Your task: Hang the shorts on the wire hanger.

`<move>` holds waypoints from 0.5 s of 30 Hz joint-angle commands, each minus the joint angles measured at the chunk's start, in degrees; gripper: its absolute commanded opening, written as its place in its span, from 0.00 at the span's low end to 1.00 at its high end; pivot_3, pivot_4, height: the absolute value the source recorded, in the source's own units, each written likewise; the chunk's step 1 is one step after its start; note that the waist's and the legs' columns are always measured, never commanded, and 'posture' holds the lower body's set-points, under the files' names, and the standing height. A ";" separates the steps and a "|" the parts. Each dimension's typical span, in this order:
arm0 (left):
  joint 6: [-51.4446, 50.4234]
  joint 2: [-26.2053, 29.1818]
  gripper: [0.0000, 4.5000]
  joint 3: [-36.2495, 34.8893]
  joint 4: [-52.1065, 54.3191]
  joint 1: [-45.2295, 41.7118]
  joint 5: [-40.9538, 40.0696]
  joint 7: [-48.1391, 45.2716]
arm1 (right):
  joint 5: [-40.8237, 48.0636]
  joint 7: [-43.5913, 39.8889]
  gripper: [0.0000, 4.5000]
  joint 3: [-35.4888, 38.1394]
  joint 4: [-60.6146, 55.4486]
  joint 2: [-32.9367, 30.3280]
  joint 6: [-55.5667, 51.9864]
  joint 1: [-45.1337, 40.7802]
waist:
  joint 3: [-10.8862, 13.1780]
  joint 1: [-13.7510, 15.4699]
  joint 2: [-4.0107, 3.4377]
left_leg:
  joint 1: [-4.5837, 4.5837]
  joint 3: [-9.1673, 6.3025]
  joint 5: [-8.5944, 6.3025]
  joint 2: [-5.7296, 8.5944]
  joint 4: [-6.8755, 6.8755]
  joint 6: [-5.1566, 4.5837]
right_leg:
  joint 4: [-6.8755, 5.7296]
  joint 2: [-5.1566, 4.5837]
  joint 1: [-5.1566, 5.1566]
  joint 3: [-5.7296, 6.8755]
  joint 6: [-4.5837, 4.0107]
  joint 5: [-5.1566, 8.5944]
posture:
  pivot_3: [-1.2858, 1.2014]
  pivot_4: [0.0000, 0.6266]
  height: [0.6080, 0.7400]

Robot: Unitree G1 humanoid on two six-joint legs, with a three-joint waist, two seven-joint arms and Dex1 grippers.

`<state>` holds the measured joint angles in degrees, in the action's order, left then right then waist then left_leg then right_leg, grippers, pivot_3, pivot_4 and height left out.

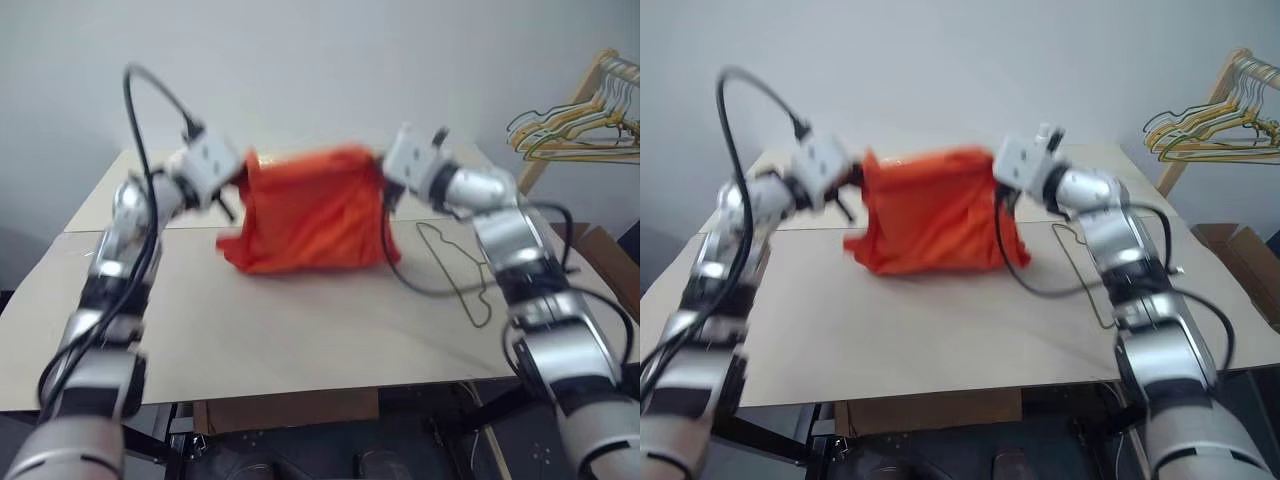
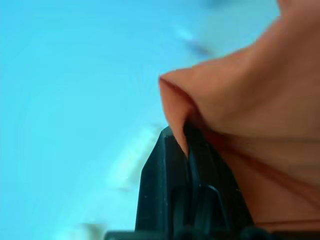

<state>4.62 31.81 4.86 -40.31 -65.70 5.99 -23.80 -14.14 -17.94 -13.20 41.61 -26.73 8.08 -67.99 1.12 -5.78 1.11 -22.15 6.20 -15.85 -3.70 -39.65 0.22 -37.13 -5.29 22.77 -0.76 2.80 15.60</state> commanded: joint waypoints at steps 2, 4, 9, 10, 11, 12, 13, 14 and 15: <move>11.04 -0.96 0.01 -2.39 -20.00 -17.22 6.57 28.24 | -1.19 27.36 0.00 7.43 12.80 3.53 13.74 -9.96 | 0.01 -0.80 0.01 | -0.55 0.08 0.01 0.09 0.11 0.02 | 0.04 -0.11 0.67 -0.05 0.01 0.00 | 0.49 0.00 1.00; 17.00 -0.99 0.01 -2.21 -23.81 -20.64 7.91 33.19 | -3.11 33.40 0.00 7.18 15.80 3.28 19.16 -11.23 | 0.00 -1.50 0.01 | -0.82 0.12 0.04 0.28 0.46 0.07 | -0.08 -0.30 1.22 -0.05 0.02 0.01 | 0.49 0.00 1.00; 30.11 -2.29 0.01 -1.42 -23.16 -15.64 5.27 19.78 | -8.14 33.04 0.00 2.83 19.50 0.38 28.07 -5.44 | -0.05 -1.95 -0.01 | -0.77 0.16 0.05 0.42 0.76 0.07 | 0.06 -0.42 1.18 0.05 0.10 0.05 | 0.49 0.00 1.00; 32.39 -2.33 0.01 -1.06 -21.88 -13.14 4.32 15.29 | -8.36 30.48 0.00 2.06 19.64 -0.28 30.12 -3.48 | -0.05 -2.06 -0.01 | -0.70 0.15 0.05 0.43 0.73 0.06 | 0.12 -0.44 1.01 0.07 0.12 0.07 | 0.48 0.00 1.00; 34.19 -2.31 0.01 -0.83 -19.94 -10.19 2.89 10.52 | -9.19 28.93 0.00 0.96 19.52 -1.15 32.16 -1.54 | -0.05 -2.30 -0.01 | -0.48 0.15 0.05 0.45 0.70 0.06 | 0.35 -0.46 0.62 0.12 0.22 0.12 | 0.48 0.00 1.00; 35.37 -2.12 0.01 -0.41 -17.06 -6.33 1.05 5.26 | -9.42 25.22 0.00 -0.27 19.29 -2.16 34.67 0.74 | -0.05 -2.69 -0.02 | -0.20 0.17 0.07 0.46 0.69 0.02 | 0.52 -0.48 0.23 0.14 0.26 0.15 | 0.48 0.00 1.00; 35.67 -1.88 0.01 -0.15 -14.07 -2.90 -0.67 0.72 | -9.13 21.54 0.00 -1.18 19.09 -3.01 37.49 2.60 | -0.04 -3.06 -0.02 | -0.05 0.17 0.17 0.56 0.70 -0.04 | 0.48 -0.56 0.07 0.14 0.30 0.13 | 0.48 0.00 1.00; 35.46 -0.92 0.01 0.80 -9.24 2.28 -2.97 -5.09 | -9.03 17.03 0.00 -2.59 18.57 -4.17 40.42 4.95 | -0.04 -3.61 -0.03 | 0.11 0.16 0.20 0.64 0.70 -0.07 | 0.42 -0.67 -0.08 0.13 0.34 0.14 | 0.48 0.00 1.00; 33.74 0.53 0.01 1.68 -3.00 8.00 -5.52 -10.53 | -7.94 11.43 0.00 -3.81 18.13 -5.11 43.80 7.36 | -0.03 -4.16 -0.04 | 0.21 0.15 0.25 0.70 0.71 -0.10 | 0.42 -0.73 -0.16 0.11 0.37 0.12 | 0.48 0.00 1.00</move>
<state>38.83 30.09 5.40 -53.73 -62.17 5.52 -24.67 -23.62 1.85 -15.79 62.07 -29.93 44.96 -61.13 1.08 -9.93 1.06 -21.83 6.32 -15.59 -2.98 -38.95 0.12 -36.77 -6.06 22.51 -0.67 3.18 15.72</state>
